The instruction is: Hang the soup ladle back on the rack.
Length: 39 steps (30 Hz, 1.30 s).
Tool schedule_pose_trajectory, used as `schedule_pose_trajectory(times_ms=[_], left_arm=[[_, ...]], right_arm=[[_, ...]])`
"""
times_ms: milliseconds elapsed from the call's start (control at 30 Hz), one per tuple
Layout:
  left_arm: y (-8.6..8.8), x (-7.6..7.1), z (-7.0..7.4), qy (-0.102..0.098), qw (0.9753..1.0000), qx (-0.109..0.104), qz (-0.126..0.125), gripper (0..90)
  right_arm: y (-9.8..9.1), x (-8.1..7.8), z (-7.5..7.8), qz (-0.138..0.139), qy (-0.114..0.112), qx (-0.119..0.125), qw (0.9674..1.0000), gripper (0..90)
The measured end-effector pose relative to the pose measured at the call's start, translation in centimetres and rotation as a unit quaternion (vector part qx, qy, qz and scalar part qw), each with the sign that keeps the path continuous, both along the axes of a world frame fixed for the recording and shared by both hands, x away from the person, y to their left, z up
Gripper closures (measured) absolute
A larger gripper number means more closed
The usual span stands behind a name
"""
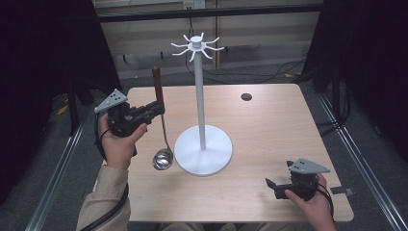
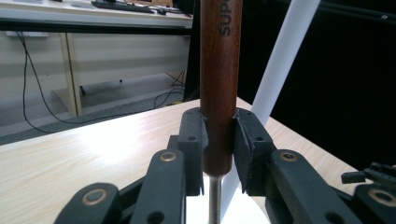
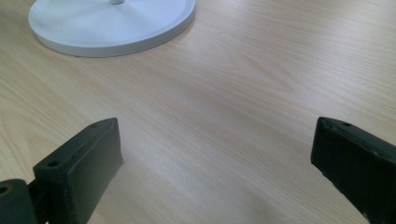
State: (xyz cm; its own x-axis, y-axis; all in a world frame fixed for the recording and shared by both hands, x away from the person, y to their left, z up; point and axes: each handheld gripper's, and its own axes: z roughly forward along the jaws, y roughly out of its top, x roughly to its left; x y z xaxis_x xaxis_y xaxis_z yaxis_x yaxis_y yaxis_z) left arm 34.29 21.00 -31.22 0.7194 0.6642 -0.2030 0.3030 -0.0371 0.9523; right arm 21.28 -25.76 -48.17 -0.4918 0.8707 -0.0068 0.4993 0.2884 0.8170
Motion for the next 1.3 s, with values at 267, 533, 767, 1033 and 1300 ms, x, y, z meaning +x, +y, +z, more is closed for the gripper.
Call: schedule_pose_trajectory(times_ms=[267,533,767,1033,1300], left_arm=[[-0.4,-0.5,1.1,-0.015,0.9998,-0.008,-0.009,74.5],[-0.6,-1.0,2.2,-0.029,0.9991,-0.018,-0.023,74.5],[-1.0,-1.1,3.1,-0.034,0.9988,-0.016,-0.03,74.5],[-1.2,-1.3,4.0,-0.043,0.9983,-0.017,-0.036,74.5],[-1.5,-1.4,4.7,-0.049,0.9977,-0.017,-0.044,74.5]], right_arm=[[0.0,0.0,0.1,0.0,-0.002,0.0,1.0,1.5],[0.0,0.0,0.1,0.001,-0.004,0.0,1.0,1.6],[0.1,0.0,0.1,0.002,-0.003,0.0,1.0,1.6],[0.0,0.0,0.1,0.001,-0.004,0.0,1.0,1.6],[0.1,0.0,0.1,0.002,-0.002,-0.001,1.0,1.6]])
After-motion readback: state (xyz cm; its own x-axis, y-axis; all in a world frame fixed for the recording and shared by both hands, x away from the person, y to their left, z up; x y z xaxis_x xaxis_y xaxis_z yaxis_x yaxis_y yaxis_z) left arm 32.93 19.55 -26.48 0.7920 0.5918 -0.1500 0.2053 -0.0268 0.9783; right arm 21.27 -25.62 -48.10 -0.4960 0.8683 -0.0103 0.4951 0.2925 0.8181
